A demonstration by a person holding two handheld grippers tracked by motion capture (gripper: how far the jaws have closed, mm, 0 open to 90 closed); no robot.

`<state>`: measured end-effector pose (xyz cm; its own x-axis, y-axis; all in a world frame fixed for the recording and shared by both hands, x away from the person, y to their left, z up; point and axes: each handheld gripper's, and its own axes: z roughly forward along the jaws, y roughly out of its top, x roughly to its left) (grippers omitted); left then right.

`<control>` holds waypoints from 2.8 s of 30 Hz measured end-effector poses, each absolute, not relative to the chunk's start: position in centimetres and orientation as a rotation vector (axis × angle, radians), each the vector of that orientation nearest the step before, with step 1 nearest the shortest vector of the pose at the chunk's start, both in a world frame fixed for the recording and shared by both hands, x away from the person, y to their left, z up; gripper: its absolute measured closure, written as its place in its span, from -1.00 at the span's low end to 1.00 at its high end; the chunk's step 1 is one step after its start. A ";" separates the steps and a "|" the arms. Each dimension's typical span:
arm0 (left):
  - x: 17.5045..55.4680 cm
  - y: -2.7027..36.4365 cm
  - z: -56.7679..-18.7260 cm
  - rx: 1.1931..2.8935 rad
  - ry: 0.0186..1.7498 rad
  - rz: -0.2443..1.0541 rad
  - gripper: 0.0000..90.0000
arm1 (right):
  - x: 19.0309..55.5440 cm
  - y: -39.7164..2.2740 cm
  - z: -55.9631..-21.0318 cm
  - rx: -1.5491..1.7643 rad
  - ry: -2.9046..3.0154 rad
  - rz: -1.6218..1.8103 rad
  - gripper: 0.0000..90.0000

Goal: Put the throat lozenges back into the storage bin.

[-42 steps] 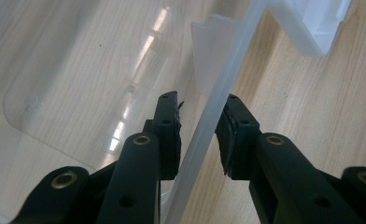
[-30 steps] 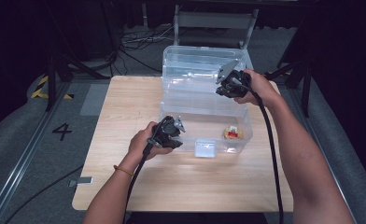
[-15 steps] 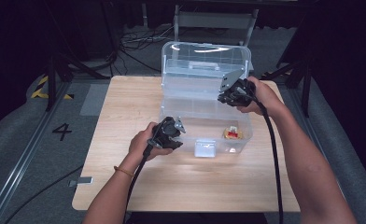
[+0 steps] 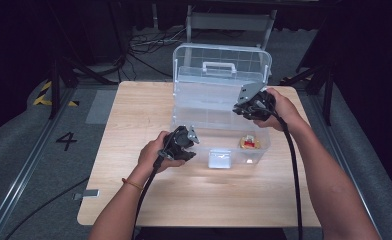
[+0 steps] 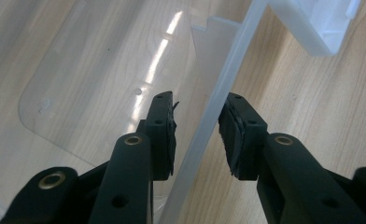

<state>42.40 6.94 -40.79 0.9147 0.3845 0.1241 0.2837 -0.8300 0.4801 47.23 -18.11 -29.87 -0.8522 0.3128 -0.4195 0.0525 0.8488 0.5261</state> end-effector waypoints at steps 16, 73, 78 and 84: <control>42.0 6.4 -40.6 2.596 0.426 0.351 0.50 | 46.2 -18.6 -30.6 0.295 2.505 0.770 0.78; 40.6 15.2 -35.7 2.238 0.485 0.446 0.88 | 44.8 -20.9 -31.8 0.433 2.447 0.871 0.58; 41.5 16.3 -35.7 2.187 0.549 0.447 0.87 | 44.7 -21.5 -31.8 0.450 2.443 0.869 0.57; 43.4 17.7 -35.9 2.081 0.672 0.439 0.86 | 44.4 -22.0 -31.7 0.451 2.429 0.861 0.57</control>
